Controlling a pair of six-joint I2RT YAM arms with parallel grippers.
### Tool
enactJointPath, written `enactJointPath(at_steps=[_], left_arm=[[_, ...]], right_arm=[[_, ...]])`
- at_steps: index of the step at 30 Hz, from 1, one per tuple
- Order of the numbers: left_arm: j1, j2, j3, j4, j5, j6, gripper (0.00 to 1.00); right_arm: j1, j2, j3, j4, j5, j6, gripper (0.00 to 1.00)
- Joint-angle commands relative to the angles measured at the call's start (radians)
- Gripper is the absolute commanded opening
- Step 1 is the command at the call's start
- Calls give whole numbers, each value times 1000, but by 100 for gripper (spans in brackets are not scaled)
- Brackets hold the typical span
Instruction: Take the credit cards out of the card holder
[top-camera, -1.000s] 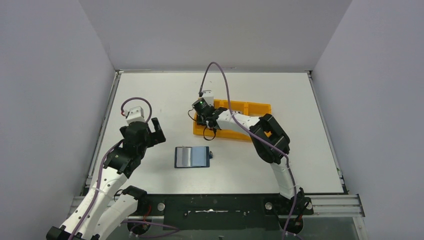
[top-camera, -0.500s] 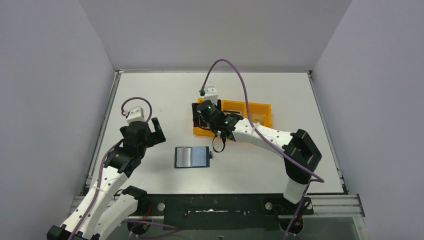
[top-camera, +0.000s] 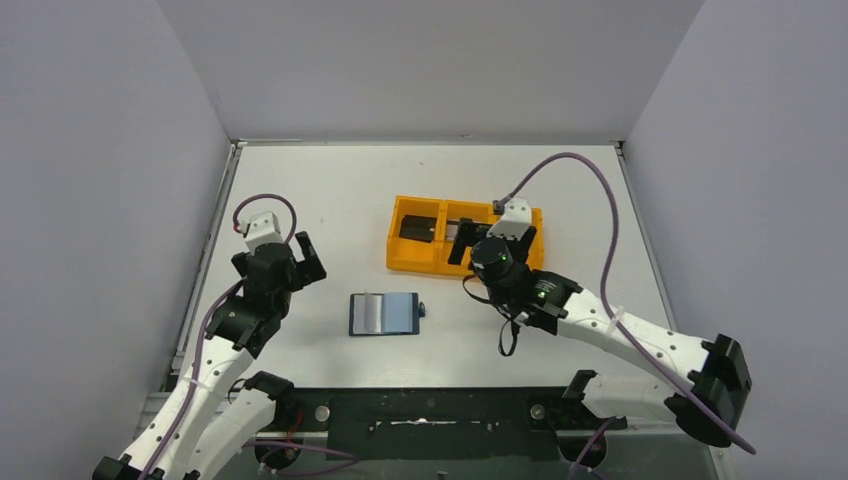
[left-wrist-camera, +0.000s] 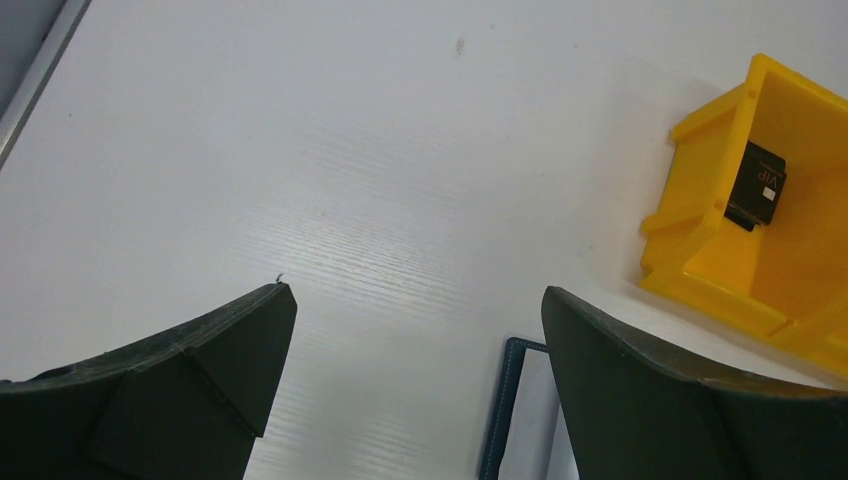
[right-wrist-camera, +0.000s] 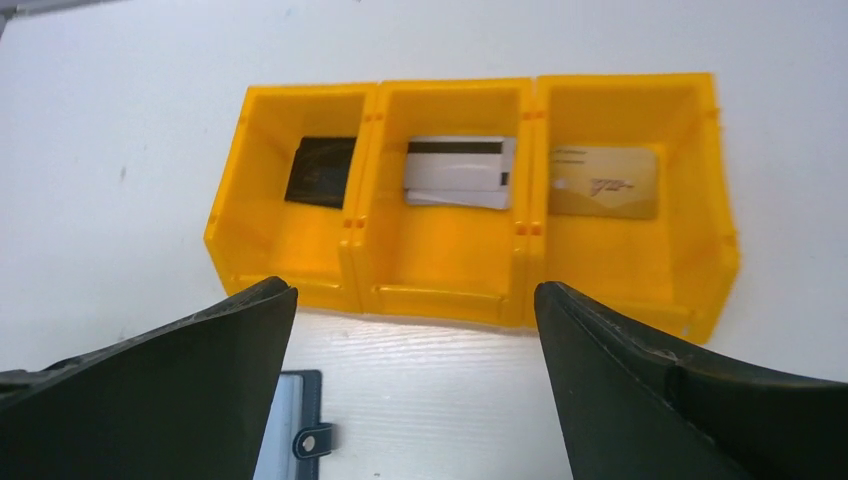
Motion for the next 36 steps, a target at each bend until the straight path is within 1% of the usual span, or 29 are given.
enactJointPath(at_steps=[1, 3, 5, 8, 11, 15, 20, 26, 32, 36], left_arm=[[4, -27, 22, 60, -88, -28, 97], [3, -36, 22, 56, -108, -35, 97], [3, -45, 22, 53, -116, -36, 97], [3, -61, 19, 58, -115, -31, 97], [3, -73, 15, 68, -105, -20, 97], [3, -84, 14, 72, -96, -11, 97], [3, -113, 3, 89, -87, -1, 97], [5, -121, 5, 85, -96, -2, 97], [5, -116, 8, 81, -96, -4, 97], [5, -97, 15, 69, -91, -5, 97]], right_arm=[[-18, -161, -40, -94, 244, 78, 96], [-26, -227, -66, -129, 306, 85, 99], [-37, -289, -88, -157, 355, 88, 98], [-71, -360, -105, -212, 383, 90, 98], [-113, -399, -104, -327, 401, 149, 98], [-189, -428, -111, -390, 348, 134, 98], [-258, -466, -116, -346, 211, 32, 98], [-261, -496, -110, -397, 187, 106, 98], [-260, -508, -112, -377, 91, 91, 98], [-260, -493, -98, -375, 73, 99, 98]])
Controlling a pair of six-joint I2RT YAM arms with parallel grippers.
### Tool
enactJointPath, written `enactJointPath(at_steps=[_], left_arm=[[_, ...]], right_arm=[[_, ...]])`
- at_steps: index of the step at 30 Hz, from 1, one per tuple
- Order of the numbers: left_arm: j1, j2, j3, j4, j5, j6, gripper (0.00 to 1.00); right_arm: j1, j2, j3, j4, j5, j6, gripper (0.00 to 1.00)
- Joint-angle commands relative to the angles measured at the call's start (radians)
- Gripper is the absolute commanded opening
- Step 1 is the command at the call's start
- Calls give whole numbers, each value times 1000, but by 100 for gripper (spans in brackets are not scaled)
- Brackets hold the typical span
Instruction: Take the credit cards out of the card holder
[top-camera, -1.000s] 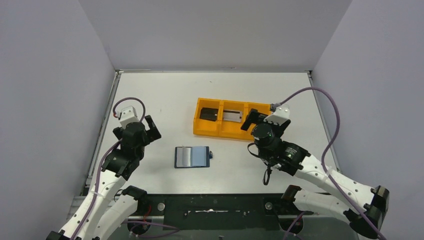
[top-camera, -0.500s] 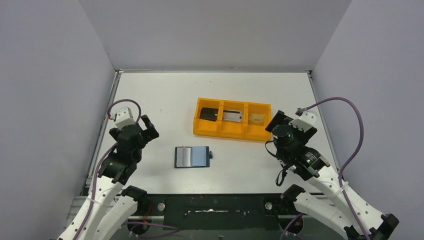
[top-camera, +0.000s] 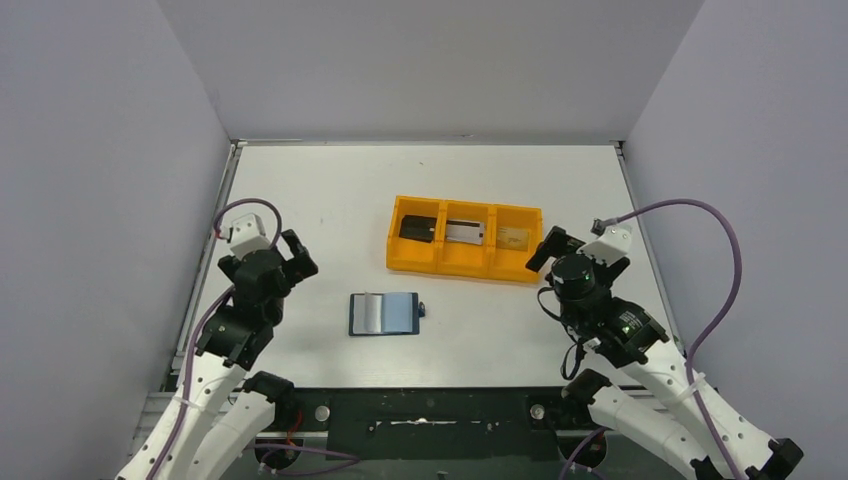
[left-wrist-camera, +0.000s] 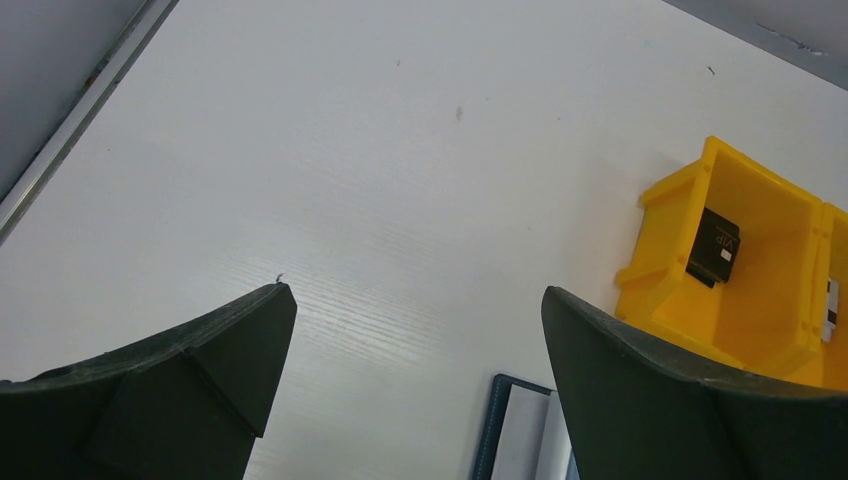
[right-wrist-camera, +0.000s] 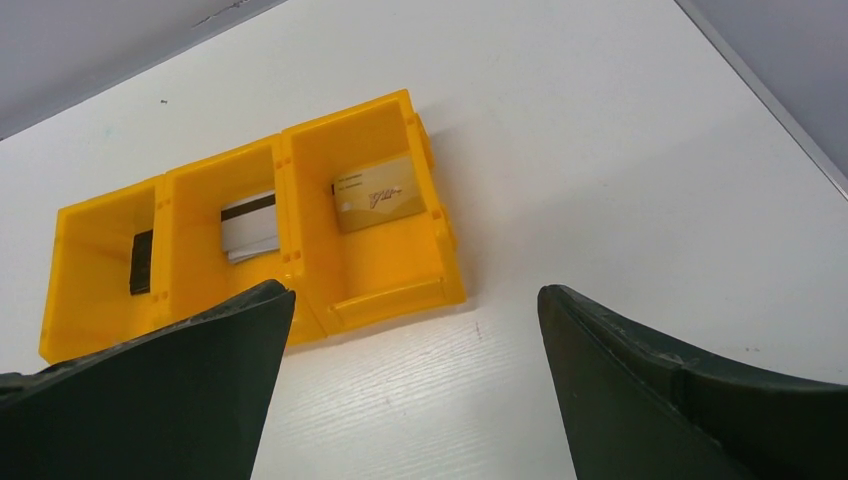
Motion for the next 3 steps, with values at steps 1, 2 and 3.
enactJointPath(at_steps=[1, 2, 3], left_arm=[[5, 15, 20, 39, -3, 10, 97], [5, 18, 24, 37, -2, 10, 97], [5, 21, 30, 33, -2, 13, 97]], right_arm=[[-3, 12, 19, 18, -29, 15, 98], [-3, 17, 21, 15, -31, 23, 98], [-4, 22, 20, 13, -35, 31, 98]])
